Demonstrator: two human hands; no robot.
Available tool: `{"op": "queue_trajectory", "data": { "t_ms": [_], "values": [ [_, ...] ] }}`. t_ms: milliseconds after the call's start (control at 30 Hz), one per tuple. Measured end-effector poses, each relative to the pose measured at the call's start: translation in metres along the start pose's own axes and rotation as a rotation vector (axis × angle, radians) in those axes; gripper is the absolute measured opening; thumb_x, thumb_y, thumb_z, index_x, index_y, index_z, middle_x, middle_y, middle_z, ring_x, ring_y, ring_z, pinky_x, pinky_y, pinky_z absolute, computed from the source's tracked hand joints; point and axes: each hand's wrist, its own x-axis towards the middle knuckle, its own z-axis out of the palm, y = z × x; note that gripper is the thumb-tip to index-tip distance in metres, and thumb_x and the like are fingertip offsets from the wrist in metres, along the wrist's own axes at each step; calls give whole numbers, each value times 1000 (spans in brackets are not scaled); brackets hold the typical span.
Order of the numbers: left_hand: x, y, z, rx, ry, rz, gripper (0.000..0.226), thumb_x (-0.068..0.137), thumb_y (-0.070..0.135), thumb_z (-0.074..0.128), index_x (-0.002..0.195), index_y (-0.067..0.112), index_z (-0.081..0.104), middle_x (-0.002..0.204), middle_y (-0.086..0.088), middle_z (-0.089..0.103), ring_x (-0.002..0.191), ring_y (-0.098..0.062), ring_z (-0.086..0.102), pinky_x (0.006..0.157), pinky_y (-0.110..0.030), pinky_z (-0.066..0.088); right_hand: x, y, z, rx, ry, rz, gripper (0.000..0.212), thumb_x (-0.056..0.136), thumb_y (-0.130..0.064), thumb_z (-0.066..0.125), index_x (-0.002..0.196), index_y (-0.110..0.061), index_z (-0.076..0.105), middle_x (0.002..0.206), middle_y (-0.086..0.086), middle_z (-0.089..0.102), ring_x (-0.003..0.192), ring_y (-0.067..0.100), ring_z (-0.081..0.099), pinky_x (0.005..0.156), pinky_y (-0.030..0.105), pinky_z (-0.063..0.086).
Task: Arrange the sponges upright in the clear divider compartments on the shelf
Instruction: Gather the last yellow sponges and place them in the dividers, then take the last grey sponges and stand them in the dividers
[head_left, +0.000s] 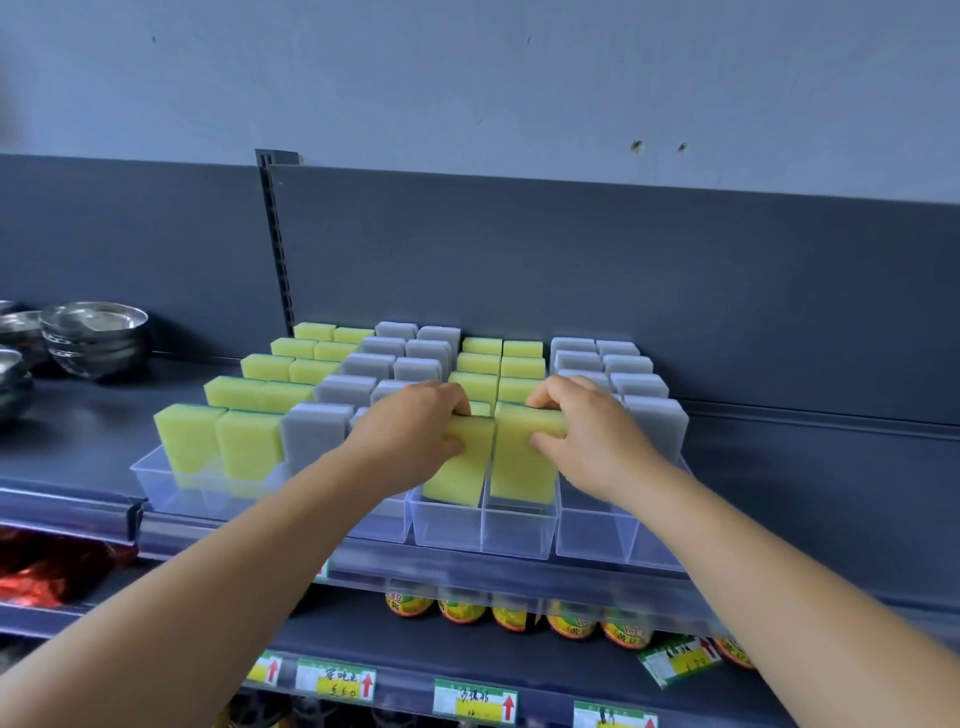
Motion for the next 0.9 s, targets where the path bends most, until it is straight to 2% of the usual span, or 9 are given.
{"op": "queue_trajectory", "data": {
  "t_ms": [67, 133, 300, 400, 467, 567, 633, 767, 900],
  "values": [
    [0, 0, 4, 159, 0, 61, 36, 87, 28, 63, 122, 21, 55, 121, 1, 60, 114, -20, 49, 87, -28, 38, -2, -3, 4, -68, -35, -13, 28, 88, -20, 60, 116, -19, 53, 124, -3, 49, 108, 19, 52, 83, 27, 39],
    [-1, -1, 9, 268, -12, 83, 38, 87, 32, 64, 122, 20, 55, 121, 2, 61, 118, -20, 45, 92, -27, 34, -4, -6, 8, -143, -90, -19, 30, 88, -20, 61, 118, -17, 52, 125, -1, 48, 108, 22, 52, 86, 31, 44],
    [-2, -5, 12, 329, -10, 99, 38, 85, 35, 64, 118, 19, 55, 117, 1, 62, 117, -20, 44, 96, -27, 32, -10, -8, 13, -222, -148, 5, 39, 89, -25, 63, 125, -15, 50, 128, 2, 49, 109, 24, 52, 85, 32, 43],
    [-4, -1, 10, 352, -27, 115, 47, 83, 42, 65, 123, 20, 53, 122, 3, 58, 120, -20, 43, 100, -28, 30, -14, -8, 10, -221, -147, 30, 49, 87, -34, 65, 130, -16, 48, 127, 2, 45, 110, 23, 50, 83, 33, 42],
    [-7, 4, 7, 353, -20, 130, 58, 82, 46, 65, 132, 22, 47, 129, 4, 53, 125, -19, 41, 105, -29, 27, -18, -6, 5, -218, -113, 43, 54, 86, -40, 64, 131, -17, 47, 129, 0, 43, 115, 21, 46, 83, 31, 41],
    [-11, 23, 3, 286, 23, 175, 69, 85, 47, 62, 143, 23, 34, 142, 4, 44, 134, -18, 34, 110, -28, 23, -28, 0, -8, -215, -77, 48, 61, 88, -45, 59, 140, -20, 39, 142, -5, 37, 132, 17, 33, 98, 32, 38],
    [-13, 43, 2, 242, 48, 228, 70, 87, 48, 58, 146, 22, 30, 147, 4, 39, 138, -17, 30, 112, -28, 21, -37, 6, -20, -220, -60, 51, 61, 91, -46, 55, 143, -23, 34, 146, -9, 33, 135, 15, 28, 100, 30, 34],
    [-10, 88, 10, 192, 65, 341, 60, 89, 45, 55, 140, 20, 39, 144, 5, 42, 136, -17, 32, 110, -27, 22, -59, 31, -46, -272, -53, 101, 61, 93, -45, 51, 144, -19, 31, 149, -7, 32, 137, 17, 28, 105, 29, 30],
    [-4, 135, 26, 172, -2, 402, 58, 89, 44, 54, 139, 18, 40, 145, 2, 42, 135, -18, 35, 111, -29, 23, -86, 67, -71, -300, -73, 186, 65, 95, -43, 49, 149, -18, 23, 155, -5, 25, 142, 18, 22, 114, 31, 24]
  ]
}}
